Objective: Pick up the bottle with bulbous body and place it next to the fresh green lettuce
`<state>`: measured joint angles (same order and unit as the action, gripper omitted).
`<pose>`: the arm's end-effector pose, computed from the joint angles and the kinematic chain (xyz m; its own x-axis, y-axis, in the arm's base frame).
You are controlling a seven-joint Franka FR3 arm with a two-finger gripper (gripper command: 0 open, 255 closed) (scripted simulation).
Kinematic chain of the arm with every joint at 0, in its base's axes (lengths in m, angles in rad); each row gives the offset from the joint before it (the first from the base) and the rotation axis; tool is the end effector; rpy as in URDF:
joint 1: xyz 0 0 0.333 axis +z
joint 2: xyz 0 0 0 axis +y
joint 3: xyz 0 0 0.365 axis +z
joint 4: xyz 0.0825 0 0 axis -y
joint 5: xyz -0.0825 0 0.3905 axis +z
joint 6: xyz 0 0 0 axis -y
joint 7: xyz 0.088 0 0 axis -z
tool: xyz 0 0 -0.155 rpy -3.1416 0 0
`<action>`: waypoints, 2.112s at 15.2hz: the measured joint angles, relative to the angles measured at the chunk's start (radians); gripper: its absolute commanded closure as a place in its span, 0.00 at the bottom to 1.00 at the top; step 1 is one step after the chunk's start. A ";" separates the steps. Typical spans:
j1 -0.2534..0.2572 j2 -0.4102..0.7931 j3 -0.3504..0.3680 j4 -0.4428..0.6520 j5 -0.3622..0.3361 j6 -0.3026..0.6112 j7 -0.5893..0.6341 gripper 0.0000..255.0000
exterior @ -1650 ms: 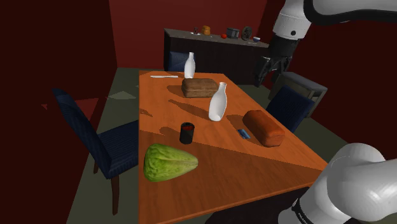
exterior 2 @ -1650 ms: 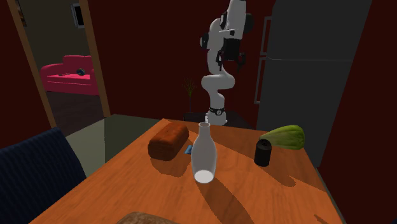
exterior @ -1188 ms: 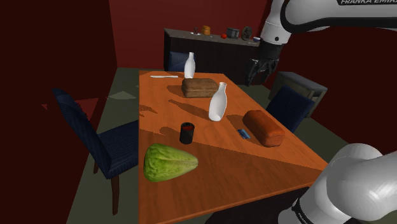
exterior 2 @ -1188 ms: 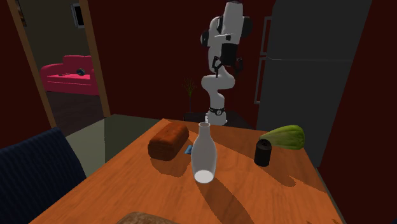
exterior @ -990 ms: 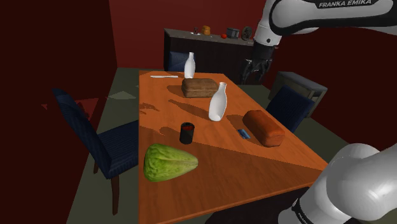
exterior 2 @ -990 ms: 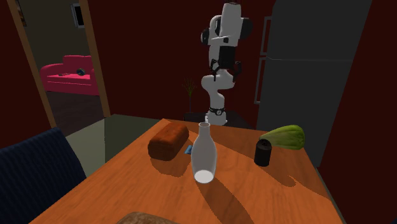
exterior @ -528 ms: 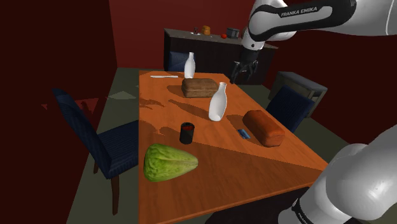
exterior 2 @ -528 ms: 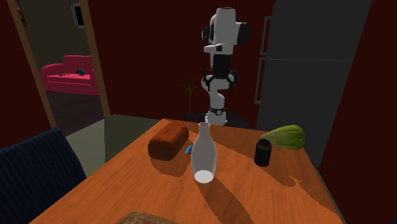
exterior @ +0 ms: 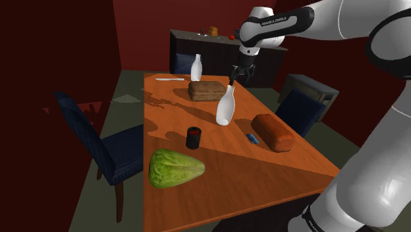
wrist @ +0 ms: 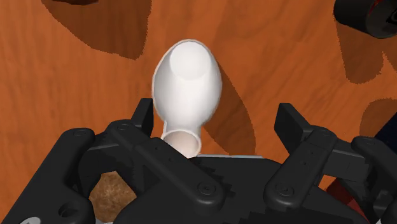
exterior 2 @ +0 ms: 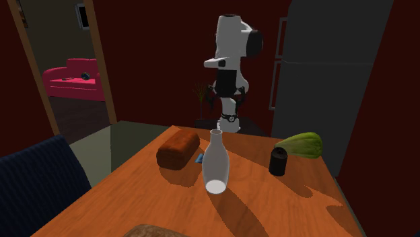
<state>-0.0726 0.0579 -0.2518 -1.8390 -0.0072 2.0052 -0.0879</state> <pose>0.5729 -0.1906 0.5022 0.9678 -0.2276 0.1075 -0.2320 -0.9722 0.0308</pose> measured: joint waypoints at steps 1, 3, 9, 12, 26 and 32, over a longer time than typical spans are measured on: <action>-0.007 0.036 -0.005 0.029 0.014 0.006 -0.015 0.00; -0.023 0.110 -0.012 0.104 0.042 0.002 -0.041 0.00; -0.054 0.256 -0.012 0.222 0.094 0.024 -0.079 0.00; -0.056 0.275 -0.010 0.210 0.100 0.056 -0.083 0.00; -0.056 0.282 -0.009 0.198 0.102 0.074 -0.084 1.00; -0.056 0.280 -0.010 0.201 0.102 0.069 -0.083 1.00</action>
<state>-0.1288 0.3383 -0.2614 -1.6377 0.0945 2.0742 -0.1712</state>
